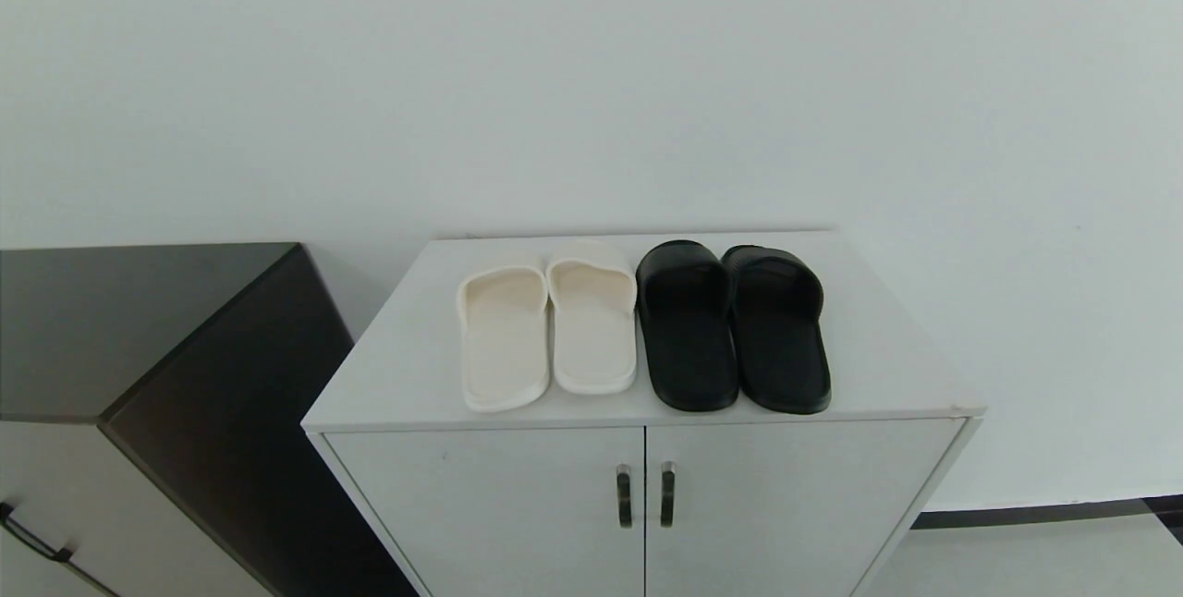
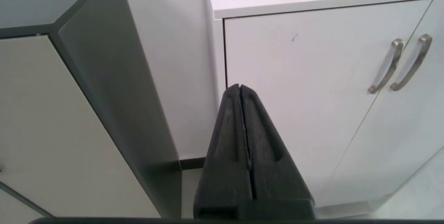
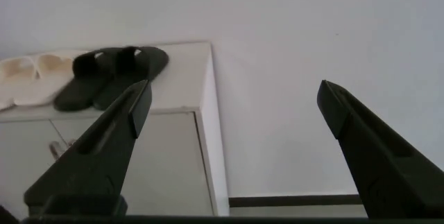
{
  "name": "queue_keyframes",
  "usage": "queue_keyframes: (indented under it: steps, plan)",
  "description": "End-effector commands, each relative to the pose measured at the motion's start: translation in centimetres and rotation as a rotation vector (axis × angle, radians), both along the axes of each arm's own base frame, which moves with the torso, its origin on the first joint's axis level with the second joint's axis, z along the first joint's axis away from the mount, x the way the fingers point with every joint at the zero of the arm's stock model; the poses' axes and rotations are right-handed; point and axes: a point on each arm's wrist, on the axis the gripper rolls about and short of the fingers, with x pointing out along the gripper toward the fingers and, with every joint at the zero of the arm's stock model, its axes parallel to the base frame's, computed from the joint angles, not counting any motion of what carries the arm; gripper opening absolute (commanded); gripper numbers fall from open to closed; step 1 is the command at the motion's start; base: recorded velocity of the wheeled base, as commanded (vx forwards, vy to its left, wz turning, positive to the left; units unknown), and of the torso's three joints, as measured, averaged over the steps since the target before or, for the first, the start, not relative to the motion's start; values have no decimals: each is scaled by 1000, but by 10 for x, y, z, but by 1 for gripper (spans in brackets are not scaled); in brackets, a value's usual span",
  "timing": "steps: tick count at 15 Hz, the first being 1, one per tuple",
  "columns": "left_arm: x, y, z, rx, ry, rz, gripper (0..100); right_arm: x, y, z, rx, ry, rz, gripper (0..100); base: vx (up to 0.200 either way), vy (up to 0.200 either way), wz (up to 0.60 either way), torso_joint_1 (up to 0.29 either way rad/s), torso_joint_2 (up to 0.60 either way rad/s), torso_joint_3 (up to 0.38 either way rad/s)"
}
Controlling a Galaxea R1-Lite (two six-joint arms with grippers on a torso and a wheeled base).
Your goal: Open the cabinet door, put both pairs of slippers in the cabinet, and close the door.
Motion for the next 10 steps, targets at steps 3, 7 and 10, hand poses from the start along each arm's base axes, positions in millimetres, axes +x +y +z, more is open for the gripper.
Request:
queue_keyframes:
  steps: [3,7,10]
  plan:
    - [0,0,0,-1,2,8,0,134,33,53,92,278,240,100,0,0,0,0,0,0]
    - [0,0,0,-1,2,8,0,182,103,58,89,366,395,100,0,0,0,0,0,0]
    - [0,0,0,-1,2,6,0,207,150,58,77,404,426,100,0,0,0,0,0,0]
